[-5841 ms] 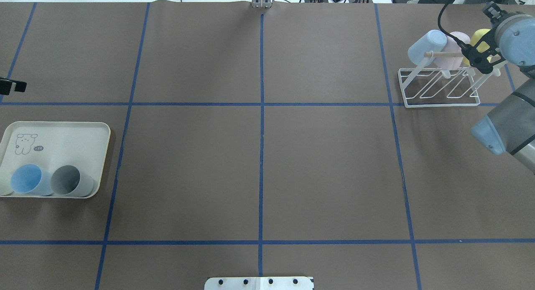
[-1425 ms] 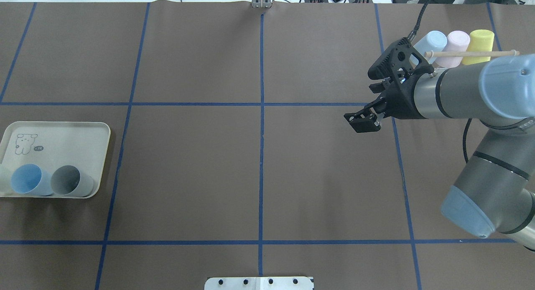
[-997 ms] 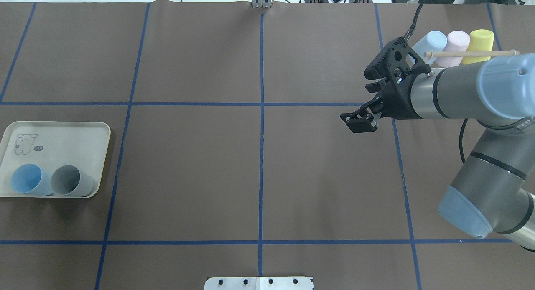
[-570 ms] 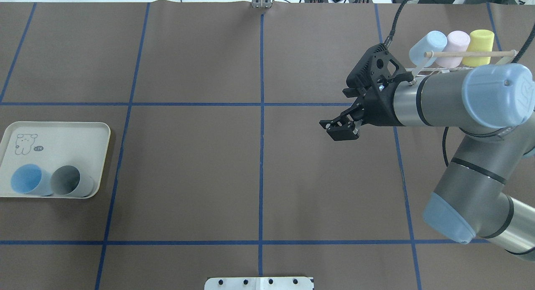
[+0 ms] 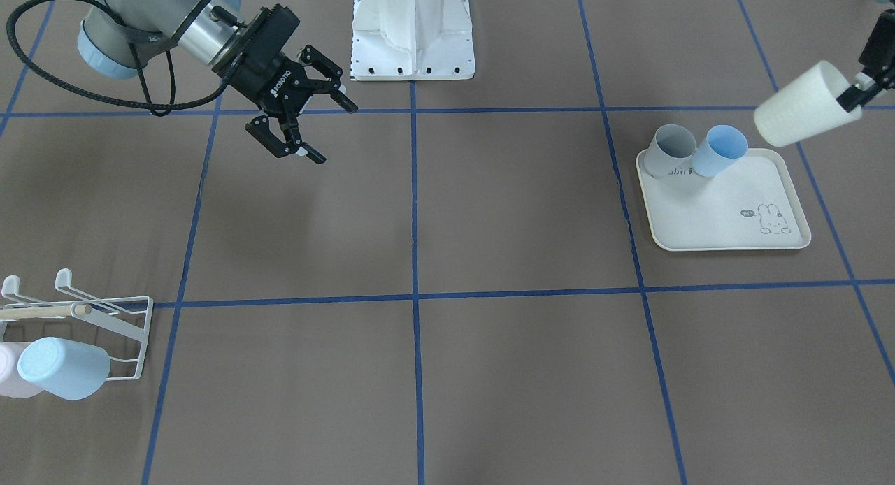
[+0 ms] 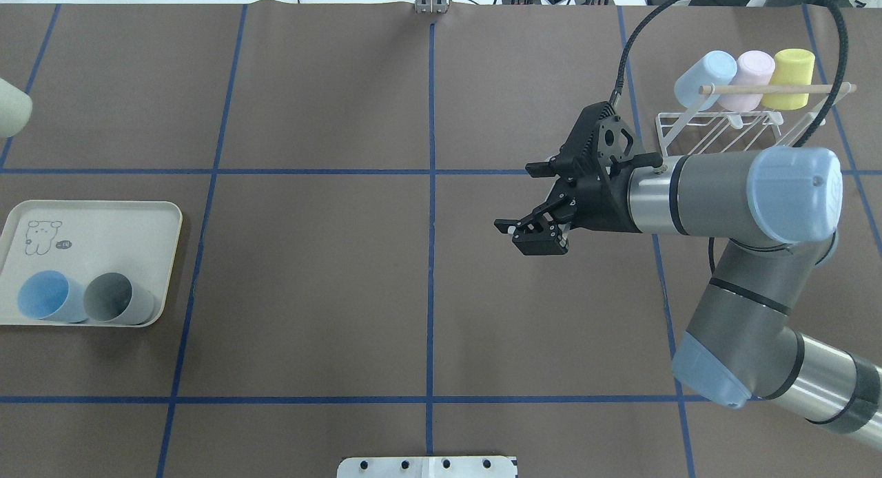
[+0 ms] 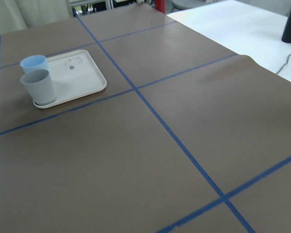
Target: Transfer IKEA cup to right arm and place on rack
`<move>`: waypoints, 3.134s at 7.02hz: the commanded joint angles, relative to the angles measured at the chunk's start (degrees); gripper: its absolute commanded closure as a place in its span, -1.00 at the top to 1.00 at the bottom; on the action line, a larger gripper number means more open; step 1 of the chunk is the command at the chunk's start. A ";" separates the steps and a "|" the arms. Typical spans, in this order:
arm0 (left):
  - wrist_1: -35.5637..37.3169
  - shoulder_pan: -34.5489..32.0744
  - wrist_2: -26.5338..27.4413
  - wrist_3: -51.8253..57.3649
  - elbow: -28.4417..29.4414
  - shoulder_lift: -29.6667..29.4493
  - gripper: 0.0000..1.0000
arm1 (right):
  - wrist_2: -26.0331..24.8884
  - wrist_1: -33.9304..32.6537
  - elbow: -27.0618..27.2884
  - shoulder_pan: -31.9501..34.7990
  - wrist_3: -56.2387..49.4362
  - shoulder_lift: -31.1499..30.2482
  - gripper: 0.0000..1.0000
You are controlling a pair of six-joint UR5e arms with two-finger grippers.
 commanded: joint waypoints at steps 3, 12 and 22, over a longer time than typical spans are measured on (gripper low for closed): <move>-10.77 16.74 7.99 -33.92 -0.22 -13.69 -1.00 | -7.60 7.52 -1.18 -5.61 -1.42 1.87 0.97; -11.04 41.14 30.73 -40.74 1.80 -20.58 -1.00 | -9.55 7.61 -1.71 -7.73 -6.09 5.13 0.98; -11.04 45.10 34.43 -40.66 3.91 -20.58 -1.00 | -9.90 7.44 -1.62 -7.99 -6.18 5.92 0.51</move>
